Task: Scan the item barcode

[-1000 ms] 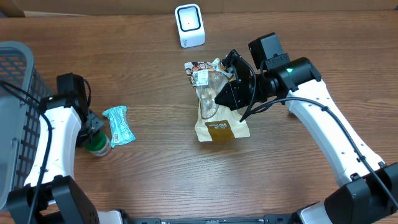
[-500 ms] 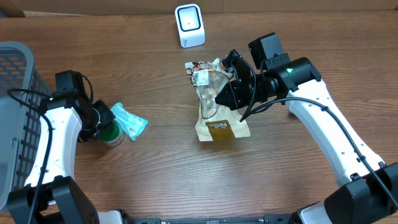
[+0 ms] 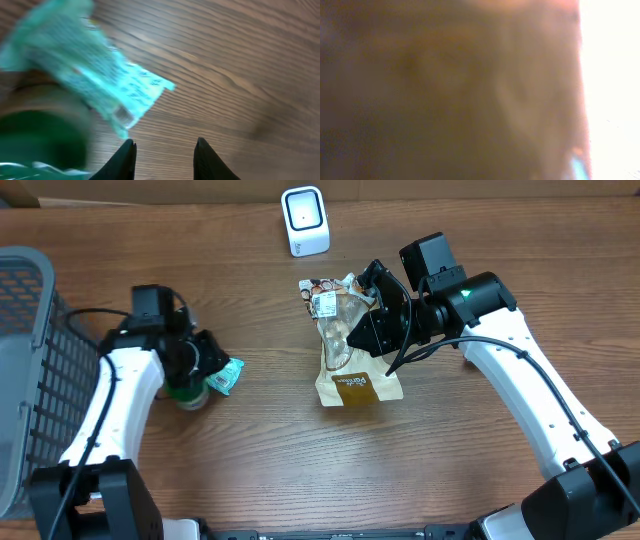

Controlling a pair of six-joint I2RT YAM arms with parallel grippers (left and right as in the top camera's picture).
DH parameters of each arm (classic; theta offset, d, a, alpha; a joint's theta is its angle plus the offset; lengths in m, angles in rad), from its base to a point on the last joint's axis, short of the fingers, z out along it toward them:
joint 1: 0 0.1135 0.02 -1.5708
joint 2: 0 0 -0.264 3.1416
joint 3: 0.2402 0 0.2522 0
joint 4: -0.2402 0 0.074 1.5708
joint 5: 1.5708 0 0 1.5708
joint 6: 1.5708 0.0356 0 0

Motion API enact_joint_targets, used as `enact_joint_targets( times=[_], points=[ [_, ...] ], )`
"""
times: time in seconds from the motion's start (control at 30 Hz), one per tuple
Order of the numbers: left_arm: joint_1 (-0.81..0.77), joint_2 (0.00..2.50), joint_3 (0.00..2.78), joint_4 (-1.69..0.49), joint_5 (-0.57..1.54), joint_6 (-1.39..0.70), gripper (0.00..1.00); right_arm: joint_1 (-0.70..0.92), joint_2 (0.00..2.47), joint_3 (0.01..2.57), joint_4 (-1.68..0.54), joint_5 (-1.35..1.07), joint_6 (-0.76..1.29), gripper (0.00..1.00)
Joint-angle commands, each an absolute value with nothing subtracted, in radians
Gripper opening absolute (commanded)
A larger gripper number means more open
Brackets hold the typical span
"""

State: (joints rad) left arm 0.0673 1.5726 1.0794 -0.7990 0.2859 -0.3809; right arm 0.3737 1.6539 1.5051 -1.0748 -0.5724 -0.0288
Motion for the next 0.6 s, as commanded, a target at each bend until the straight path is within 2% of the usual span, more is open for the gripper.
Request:
enact_joint_targets(
  times=[0.0, 0.2, 0.43, 0.57],
  points=[
    [0.032, 1.582, 1.067, -0.775, 0.299, -0.355, 0.25, 0.371, 1.631, 1.523, -1.072, -0.577, -0.028, 0.04],
    [0.065, 1.581, 1.132, -0.831, 0.253, -0.346, 0.24, 0.371, 1.631, 1.523, -1.072, -0.577, -0.028, 0.04],
    [0.175, 1.568, 1.352, -1.132, -0.056, -0.445, 0.25, 0.371, 1.631, 1.523, -1.072, -0.576, -0.031, 0.04],
    [0.256, 1.569, 1.387, -1.232, -0.118, -0.510, 0.26, 0.371, 1.631, 1.523, -1.069, -0.576, -0.031, 0.04]
  ],
)
